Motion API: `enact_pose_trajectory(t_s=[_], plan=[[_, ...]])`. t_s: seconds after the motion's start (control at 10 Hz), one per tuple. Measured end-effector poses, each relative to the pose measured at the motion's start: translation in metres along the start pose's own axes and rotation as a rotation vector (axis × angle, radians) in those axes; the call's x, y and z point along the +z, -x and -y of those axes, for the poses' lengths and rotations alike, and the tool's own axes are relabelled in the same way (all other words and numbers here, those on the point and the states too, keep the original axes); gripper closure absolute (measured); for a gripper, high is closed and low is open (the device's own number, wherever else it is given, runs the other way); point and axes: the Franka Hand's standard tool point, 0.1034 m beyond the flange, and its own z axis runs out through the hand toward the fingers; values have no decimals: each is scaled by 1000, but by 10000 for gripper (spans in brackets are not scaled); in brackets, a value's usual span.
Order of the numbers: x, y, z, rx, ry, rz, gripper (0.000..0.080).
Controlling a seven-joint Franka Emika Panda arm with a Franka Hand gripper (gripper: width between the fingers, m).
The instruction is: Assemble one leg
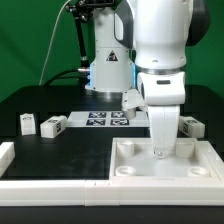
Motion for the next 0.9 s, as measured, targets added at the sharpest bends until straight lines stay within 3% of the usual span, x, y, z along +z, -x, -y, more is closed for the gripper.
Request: enact_pose_trajectory(t_s=[0.7, 0.9], plan=[[-1, 0, 0, 13, 0, 1, 150], [-21, -6, 6, 66, 19, 11, 150]])
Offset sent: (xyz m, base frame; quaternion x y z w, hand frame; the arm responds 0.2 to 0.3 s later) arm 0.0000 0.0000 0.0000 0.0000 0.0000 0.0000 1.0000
